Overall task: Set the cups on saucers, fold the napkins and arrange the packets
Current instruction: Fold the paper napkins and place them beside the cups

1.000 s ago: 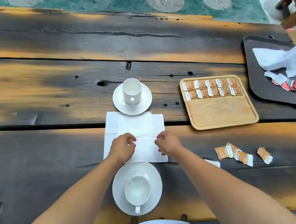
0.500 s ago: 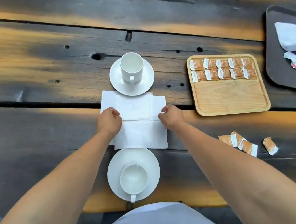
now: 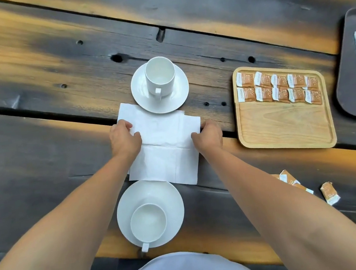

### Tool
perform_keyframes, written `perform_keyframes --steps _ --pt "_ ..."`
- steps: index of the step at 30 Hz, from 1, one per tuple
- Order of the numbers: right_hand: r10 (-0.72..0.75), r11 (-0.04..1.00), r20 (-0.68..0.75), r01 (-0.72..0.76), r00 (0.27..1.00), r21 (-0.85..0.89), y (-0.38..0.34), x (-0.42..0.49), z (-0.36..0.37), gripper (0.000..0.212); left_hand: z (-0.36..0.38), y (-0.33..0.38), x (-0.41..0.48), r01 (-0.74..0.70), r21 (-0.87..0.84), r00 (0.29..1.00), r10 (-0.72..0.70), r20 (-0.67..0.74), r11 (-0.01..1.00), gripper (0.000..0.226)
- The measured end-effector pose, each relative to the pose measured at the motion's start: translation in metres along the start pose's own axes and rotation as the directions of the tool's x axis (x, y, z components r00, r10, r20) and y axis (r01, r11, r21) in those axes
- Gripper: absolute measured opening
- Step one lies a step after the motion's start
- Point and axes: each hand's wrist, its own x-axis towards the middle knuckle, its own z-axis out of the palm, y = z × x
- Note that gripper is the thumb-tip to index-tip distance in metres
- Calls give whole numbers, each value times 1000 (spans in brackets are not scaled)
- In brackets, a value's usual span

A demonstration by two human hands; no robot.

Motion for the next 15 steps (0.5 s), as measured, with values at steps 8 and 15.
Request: perform_keyframes --steps 8,15 --pt "81 996 36 -83 996 42 1 17 1 34 10 12 7 75 -24 997 -75 -2 997 47" --pt "124 971 39 -129 992 202 5 18 2 23 12 15 10 87 -102 994 -80 71 991 48"
